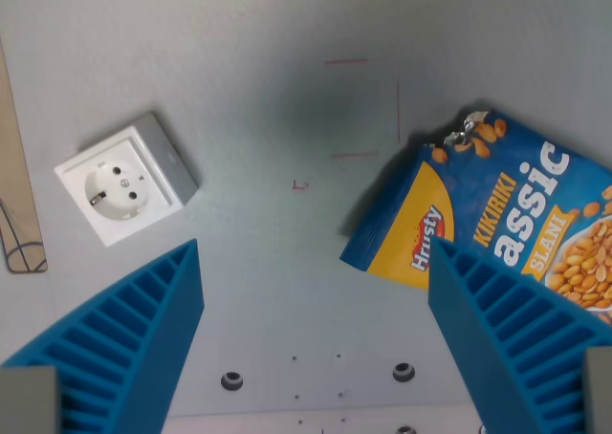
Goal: Rotate around base negative y
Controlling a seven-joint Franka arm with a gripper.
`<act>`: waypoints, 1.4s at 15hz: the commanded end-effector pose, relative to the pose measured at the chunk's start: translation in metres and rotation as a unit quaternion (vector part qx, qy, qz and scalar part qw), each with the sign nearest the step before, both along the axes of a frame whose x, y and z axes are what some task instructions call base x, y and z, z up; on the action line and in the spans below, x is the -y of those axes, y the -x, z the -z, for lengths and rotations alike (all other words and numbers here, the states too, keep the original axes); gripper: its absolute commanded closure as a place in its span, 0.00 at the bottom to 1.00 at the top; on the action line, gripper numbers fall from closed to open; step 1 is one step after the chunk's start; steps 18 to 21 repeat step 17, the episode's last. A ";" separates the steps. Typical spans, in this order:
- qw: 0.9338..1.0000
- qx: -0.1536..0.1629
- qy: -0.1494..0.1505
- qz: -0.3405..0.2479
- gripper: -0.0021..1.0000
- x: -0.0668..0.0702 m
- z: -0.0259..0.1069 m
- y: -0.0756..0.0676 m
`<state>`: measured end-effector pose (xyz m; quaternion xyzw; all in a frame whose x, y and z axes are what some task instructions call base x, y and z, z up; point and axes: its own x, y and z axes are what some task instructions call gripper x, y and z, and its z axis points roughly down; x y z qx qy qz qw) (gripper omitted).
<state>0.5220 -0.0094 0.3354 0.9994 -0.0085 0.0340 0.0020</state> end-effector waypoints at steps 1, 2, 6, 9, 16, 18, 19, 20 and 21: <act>0.993 0.119 0.000 0.000 0.00 0.000 0.001 0.014; 0.992 0.126 0.000 0.000 0.00 0.000 0.001 0.014; 0.988 0.152 0.000 0.000 0.00 0.000 0.001 0.014; 0.985 0.172 0.000 0.000 0.00 0.000 0.001 0.014; 0.976 0.217 0.000 0.000 0.00 0.000 0.001 0.014; 0.975 0.224 0.000 0.000 0.00 0.000 0.001 0.014; 0.975 0.224 0.000 0.000 0.00 0.000 0.001 0.014; 0.975 0.224 0.000 0.000 0.00 0.000 0.001 0.014; 0.975 0.224 0.000 0.000 0.00 0.000 0.001 0.014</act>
